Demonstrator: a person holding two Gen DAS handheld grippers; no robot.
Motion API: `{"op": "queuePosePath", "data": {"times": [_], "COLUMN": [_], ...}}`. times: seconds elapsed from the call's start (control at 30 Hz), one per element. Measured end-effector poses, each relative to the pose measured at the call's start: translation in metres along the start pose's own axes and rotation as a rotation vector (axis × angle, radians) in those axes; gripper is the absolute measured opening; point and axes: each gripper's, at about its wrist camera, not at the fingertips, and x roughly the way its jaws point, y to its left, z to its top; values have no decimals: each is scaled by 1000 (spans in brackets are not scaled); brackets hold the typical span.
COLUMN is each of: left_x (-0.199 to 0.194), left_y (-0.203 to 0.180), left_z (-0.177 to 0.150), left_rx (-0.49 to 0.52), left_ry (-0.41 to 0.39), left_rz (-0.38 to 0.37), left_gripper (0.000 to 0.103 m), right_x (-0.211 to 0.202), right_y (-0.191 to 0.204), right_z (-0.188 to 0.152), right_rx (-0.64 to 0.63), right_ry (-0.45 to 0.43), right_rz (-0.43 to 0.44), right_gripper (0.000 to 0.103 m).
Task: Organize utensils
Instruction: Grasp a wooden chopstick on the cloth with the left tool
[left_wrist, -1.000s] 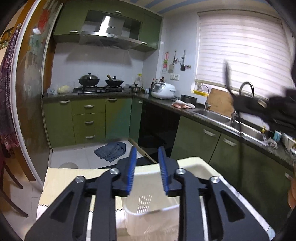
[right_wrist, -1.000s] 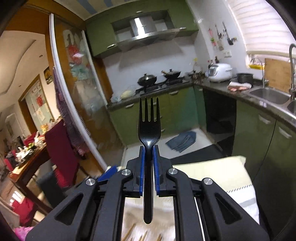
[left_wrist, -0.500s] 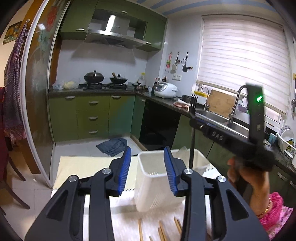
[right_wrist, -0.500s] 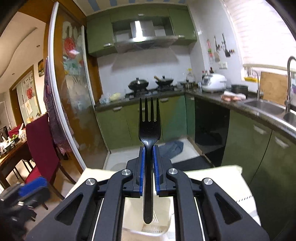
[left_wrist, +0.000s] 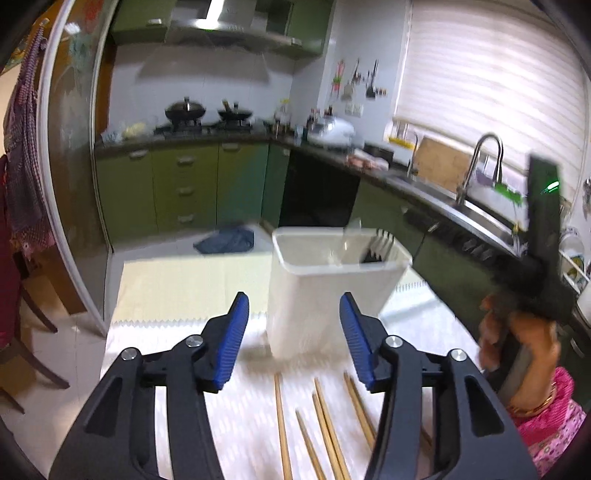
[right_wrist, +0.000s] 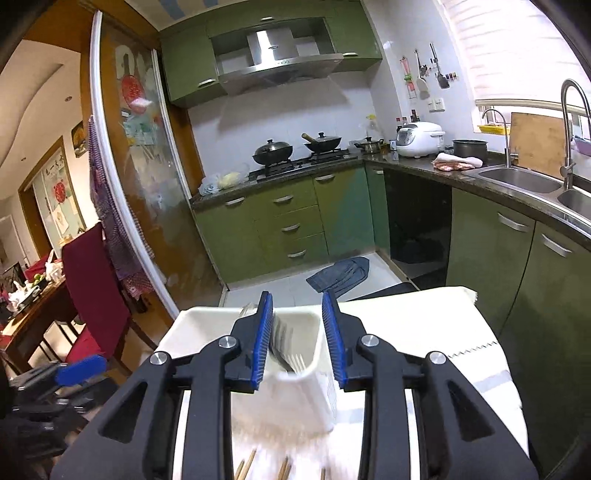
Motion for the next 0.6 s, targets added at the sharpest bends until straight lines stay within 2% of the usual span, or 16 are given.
{"op": "queuePosePath", "data": {"times": [0.13, 0.27, 0.37, 0.4, 0.43, 0.6], "left_x": [6, 28, 51, 55, 60, 79], "left_y": [1, 0, 4, 4, 4, 1], "left_z": [-15, -41, -63, -67, -72, -78], "left_rx": [12, 43, -2, -2, 5, 21], "left_ry": [149, 362, 516, 535, 555, 600], "left_rz": [35, 26, 12, 11, 22, 44], "left_gripper": [59, 59, 56, 52, 43, 38], "right_x": [-40, -66, -78, -80, -83, -85], "right_y": [-3, -13, -25, -28, -30, -34], "right_z": [-13, -34, -48, -53, -58, -80], "right_rx": [-28, -58, -53, -57, -59, -67], "right_ry": [49, 137, 188, 205, 215, 281], "right_rz": [0, -24, -27, -34, -37, -31], "right_gripper": [30, 30, 30, 30, 30, 30]}}
